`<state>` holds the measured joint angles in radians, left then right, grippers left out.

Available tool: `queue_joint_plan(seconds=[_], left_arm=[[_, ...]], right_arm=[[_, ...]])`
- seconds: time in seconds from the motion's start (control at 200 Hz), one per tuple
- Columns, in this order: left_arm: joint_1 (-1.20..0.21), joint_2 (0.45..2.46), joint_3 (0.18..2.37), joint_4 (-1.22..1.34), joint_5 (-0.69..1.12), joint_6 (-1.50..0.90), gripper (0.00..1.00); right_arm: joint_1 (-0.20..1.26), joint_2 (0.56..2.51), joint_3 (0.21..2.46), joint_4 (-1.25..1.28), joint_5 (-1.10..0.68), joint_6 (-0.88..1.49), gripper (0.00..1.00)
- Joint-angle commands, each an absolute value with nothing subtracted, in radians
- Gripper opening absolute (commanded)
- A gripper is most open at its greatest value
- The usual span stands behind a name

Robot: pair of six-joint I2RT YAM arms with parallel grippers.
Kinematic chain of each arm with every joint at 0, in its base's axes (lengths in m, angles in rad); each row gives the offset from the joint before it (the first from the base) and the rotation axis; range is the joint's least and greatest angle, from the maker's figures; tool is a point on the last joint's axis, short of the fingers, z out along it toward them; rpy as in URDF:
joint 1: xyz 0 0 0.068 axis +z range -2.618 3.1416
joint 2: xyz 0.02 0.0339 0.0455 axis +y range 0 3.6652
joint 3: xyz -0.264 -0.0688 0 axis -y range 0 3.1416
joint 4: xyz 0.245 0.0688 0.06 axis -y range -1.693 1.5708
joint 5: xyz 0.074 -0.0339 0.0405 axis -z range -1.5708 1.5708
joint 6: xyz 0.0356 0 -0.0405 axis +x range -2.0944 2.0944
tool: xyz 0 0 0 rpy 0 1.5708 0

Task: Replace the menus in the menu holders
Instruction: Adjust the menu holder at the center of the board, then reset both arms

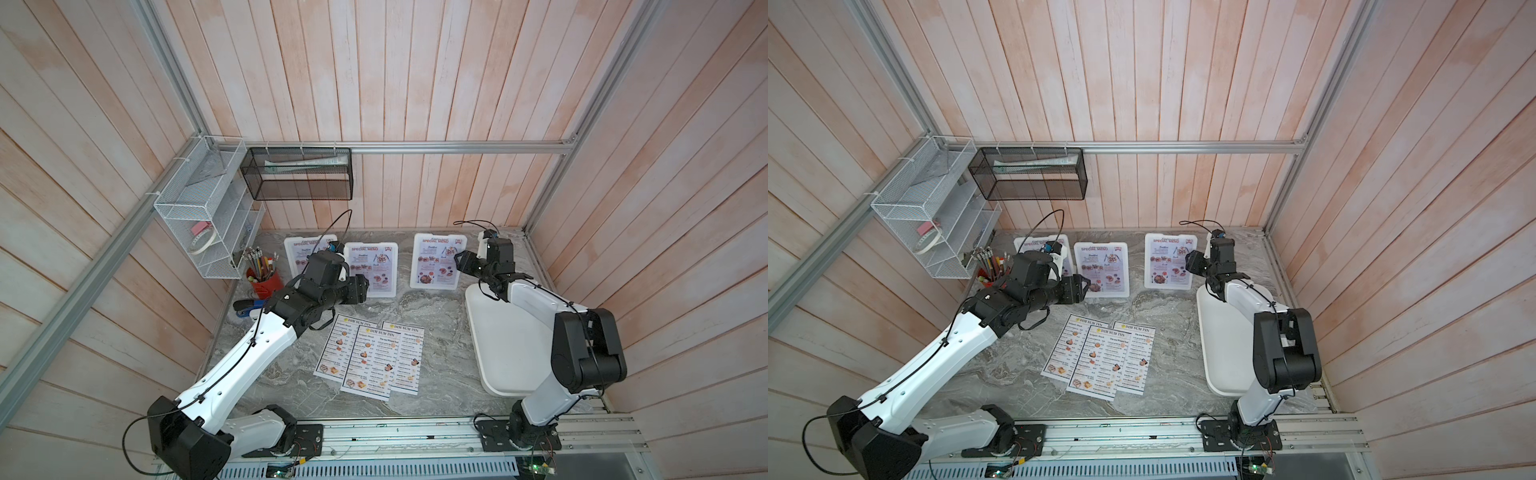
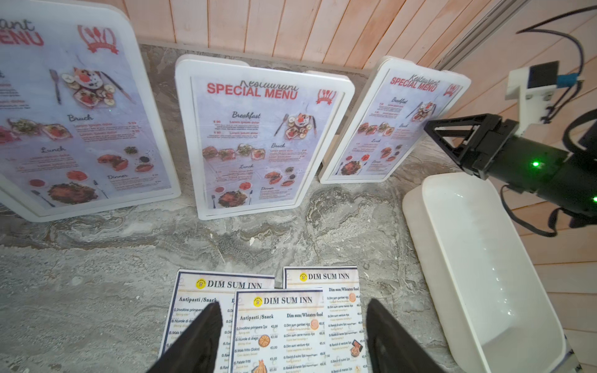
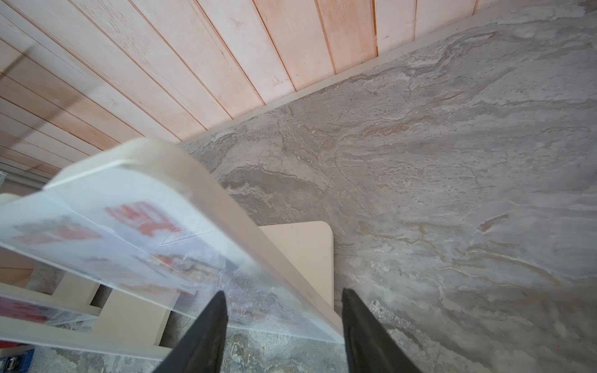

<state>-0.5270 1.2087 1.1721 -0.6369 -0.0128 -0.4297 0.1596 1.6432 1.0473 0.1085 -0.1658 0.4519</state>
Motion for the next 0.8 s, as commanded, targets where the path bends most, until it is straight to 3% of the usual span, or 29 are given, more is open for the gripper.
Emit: queue_joint_plan(seconds=[0.0, 0.18, 0.215, 0.225, 0.24, 0.39, 0.54, 0.675, 0.795], left_arm=[[-0.479, 1.149, 1.128, -0.624, -0.052, -0.416, 0.74], [-0.331, 1.089, 1.026, -0.556, -0.089, -0.41, 0.83], [-0.304, 1.081, 1.006, -0.542, -0.118, -0.416, 0.9], [-0.297, 1.079, 1.001, -0.539, -0.124, -0.417, 0.98], [-0.286, 1.078, 0.993, -0.531, -0.133, -0.417, 1.0], [-0.203, 1.072, 0.885, -0.404, -0.219, -0.412, 1.0], [-0.169, 1.039, 0.685, -0.117, -0.388, -0.27, 1.0], [-0.1, 1.037, 0.423, 0.298, -0.307, -0.024, 1.0], [-0.034, 1.129, 0.313, 0.581, -0.203, -0.056, 0.99]], right_arm=[[0.147, 1.546, 0.998, 0.102, -0.156, 0.429, 0.6], [0.106, 1.449, 0.942, 0.063, -0.176, 0.413, 0.62], [0.103, 1.426, 0.923, 0.066, -0.176, 0.407, 0.63], [0.102, 1.42, 0.919, 0.067, -0.176, 0.403, 0.63], [0.101, 1.411, 0.91, 0.072, -0.177, 0.398, 0.63], [0.076, 1.321, 0.83, 0.109, -0.128, 0.335, 0.81], [0.044, 1.174, 0.644, 0.296, 0.012, 0.285, 0.87], [0.029, 1.069, 0.456, 0.494, 0.113, 0.2, 0.93], [0.014, 1.022, 0.35, 0.615, 0.203, 0.158, 0.94]])
